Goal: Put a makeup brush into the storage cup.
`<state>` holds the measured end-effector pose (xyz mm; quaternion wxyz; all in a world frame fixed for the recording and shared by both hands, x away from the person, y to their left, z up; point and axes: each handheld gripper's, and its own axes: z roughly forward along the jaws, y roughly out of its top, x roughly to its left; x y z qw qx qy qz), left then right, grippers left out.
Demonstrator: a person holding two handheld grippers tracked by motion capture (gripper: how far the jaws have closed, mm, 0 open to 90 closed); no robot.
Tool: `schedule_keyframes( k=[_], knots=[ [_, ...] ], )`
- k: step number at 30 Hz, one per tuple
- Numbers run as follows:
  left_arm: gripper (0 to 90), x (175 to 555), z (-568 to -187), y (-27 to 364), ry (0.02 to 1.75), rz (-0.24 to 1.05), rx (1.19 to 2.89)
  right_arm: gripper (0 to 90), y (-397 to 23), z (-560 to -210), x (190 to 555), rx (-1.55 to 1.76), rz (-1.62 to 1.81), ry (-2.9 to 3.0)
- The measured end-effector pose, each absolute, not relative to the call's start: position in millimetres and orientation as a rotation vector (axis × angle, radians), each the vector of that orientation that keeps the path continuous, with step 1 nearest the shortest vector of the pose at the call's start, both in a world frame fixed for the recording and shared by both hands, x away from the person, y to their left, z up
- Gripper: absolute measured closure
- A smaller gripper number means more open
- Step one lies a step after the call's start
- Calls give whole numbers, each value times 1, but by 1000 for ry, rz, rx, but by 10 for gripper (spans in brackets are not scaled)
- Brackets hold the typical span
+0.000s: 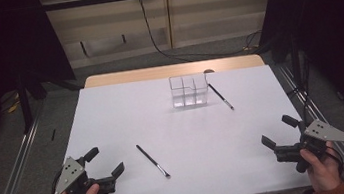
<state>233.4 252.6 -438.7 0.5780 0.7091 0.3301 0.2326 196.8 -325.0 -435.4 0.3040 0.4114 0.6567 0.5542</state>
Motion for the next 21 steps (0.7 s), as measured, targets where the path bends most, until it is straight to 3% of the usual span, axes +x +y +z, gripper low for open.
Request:
schedule_keyframes(
  k=[21],
  knots=[
    [22, 235, -435, 246, 737, 520, 1706, 0, -324, -435, 197, 1080, 1465, 1783]
  ],
)
